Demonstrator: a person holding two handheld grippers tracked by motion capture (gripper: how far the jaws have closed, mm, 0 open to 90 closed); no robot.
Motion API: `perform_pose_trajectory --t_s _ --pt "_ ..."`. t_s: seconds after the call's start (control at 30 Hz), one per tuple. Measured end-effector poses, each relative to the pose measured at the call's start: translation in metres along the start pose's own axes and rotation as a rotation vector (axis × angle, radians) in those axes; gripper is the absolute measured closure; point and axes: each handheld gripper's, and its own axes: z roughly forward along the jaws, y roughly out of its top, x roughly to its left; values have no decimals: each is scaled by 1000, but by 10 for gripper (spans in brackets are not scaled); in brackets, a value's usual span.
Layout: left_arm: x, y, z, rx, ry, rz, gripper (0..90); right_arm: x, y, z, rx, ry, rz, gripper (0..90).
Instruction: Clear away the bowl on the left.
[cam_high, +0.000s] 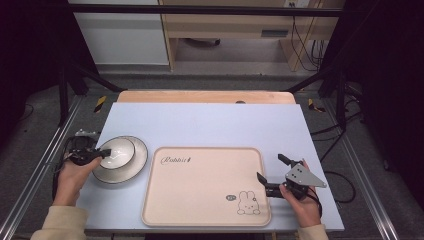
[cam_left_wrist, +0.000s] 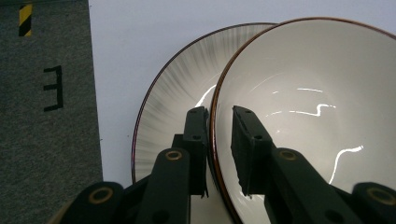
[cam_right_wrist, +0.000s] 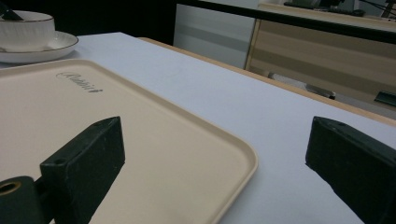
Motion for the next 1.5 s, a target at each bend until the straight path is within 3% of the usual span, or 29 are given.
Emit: perform_pose_trajectory --t_s 0.23,0.43,0.63,0.7,1.0,1.13,1.5 --pt "2 -1 0 8 -4 -7 796 0 0 0 2 2 0 48" --pt "6 -3 0 -21 -45 -53 822 0 0 1 5 4 -2 48" --pt "7 -3 -1 -25 -60 -62 828 0 0 1 6 3 -3 48" --pt "8 -3 -3 -42 -85 -80 827 0 0 1 4 2 -1 49" --pt "6 -2 -7 -70 -95 -90 822 1 2 0 -7 1 2 48" --pt "3 0 -11 -106 -128 -105 822 2 3 0 -13 4 1 49" --pt "-8 10 -23 -147 -162 -74 821 3 3 1 -14 12 -4 48"
